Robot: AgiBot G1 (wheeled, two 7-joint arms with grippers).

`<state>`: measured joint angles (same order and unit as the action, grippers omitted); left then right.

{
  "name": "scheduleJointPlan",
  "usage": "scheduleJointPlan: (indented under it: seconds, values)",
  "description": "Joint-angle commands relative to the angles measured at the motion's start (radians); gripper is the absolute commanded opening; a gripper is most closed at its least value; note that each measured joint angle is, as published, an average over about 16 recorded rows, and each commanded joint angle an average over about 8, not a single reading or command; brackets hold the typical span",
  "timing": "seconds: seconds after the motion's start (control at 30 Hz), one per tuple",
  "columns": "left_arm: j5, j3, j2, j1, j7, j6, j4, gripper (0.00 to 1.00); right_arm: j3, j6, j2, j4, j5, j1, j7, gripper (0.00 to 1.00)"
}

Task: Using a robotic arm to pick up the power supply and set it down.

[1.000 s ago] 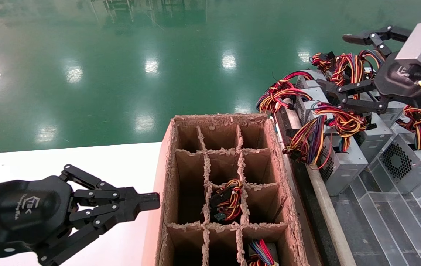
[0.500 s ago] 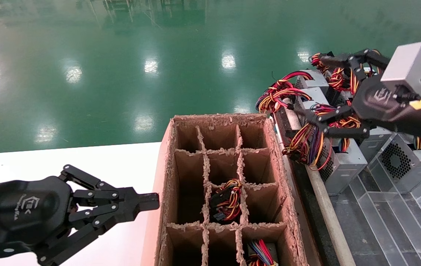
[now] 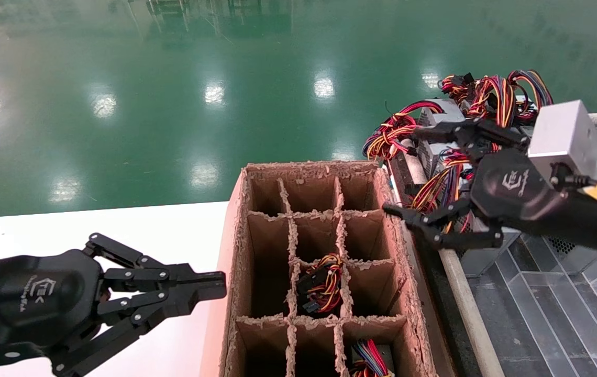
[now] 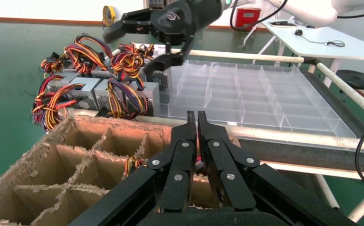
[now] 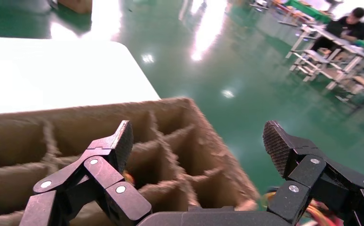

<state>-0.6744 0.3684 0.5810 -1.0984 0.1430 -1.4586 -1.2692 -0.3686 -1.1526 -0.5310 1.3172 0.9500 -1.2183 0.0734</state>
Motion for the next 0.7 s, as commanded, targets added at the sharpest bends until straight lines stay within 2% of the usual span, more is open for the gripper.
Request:
scheduleJointPlan:
  seconds: [0.03,0.7]
  values:
    - [0.0,0.0,0.0,0.0,0.0,0.0,0.0,1.0,0.006,-0.021,-0.005,-0.002,-0.014,0.009,0.007,1.0]
    - [0.0,0.0,0.0,0.0,0.0,0.0,0.0,1.0,0.061,-0.236,-0.055,-0.023,-0.151,0.099,0.079,1.0]
